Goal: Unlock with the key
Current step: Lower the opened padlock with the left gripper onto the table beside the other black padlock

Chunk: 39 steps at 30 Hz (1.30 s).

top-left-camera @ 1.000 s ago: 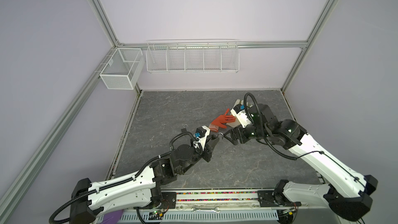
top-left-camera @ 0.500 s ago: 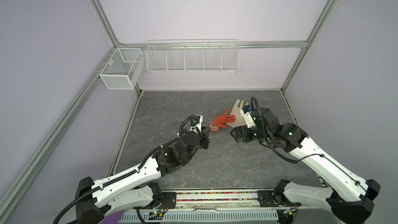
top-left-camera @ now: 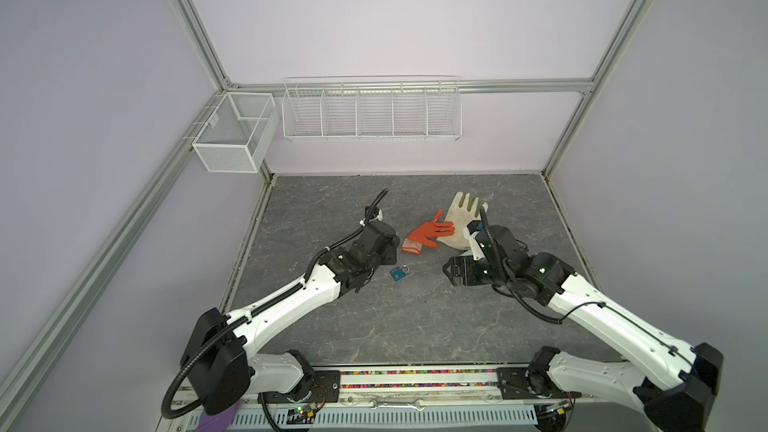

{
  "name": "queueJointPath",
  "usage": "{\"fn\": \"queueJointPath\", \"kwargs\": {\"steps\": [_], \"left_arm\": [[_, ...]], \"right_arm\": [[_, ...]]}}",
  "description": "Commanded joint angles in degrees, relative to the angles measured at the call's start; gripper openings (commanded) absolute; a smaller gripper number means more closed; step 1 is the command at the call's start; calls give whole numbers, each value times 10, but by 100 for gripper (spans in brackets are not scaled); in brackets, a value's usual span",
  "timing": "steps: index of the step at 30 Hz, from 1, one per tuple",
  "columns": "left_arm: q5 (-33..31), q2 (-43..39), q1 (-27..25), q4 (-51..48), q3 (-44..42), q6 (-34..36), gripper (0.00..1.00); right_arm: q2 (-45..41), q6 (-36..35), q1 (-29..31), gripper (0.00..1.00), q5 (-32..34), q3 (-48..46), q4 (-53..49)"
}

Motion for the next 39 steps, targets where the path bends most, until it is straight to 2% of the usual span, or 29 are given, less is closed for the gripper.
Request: {"fn": "queueJointPath", "kwargs": {"steps": [1, 6, 9, 19, 25, 30, 39], "left_arm": [[27, 43, 11, -16, 39, -27, 0], [23, 119, 31, -43, 73, -40, 0], [53, 168, 47, -53, 98, -38, 0], [92, 286, 101, -113, 174, -37, 0], [100, 319, 118, -118, 186, -43, 0], [83, 341, 120, -130, 196, -44, 0], [75, 351, 121, -146, 198, -49, 0]], "right_arm": [[-11, 31, -3, 88, -26, -30, 55], [-4, 33, -3, 89, -38, -55, 79], [5, 37, -3, 88, -30, -55, 81], [19, 61, -3, 88, -29, -84, 105], [39, 58, -3, 89, -32, -72, 102], [53, 57, -3, 89, -36, -66, 102], [59, 59, -3, 89, -31, -69, 98]]}}
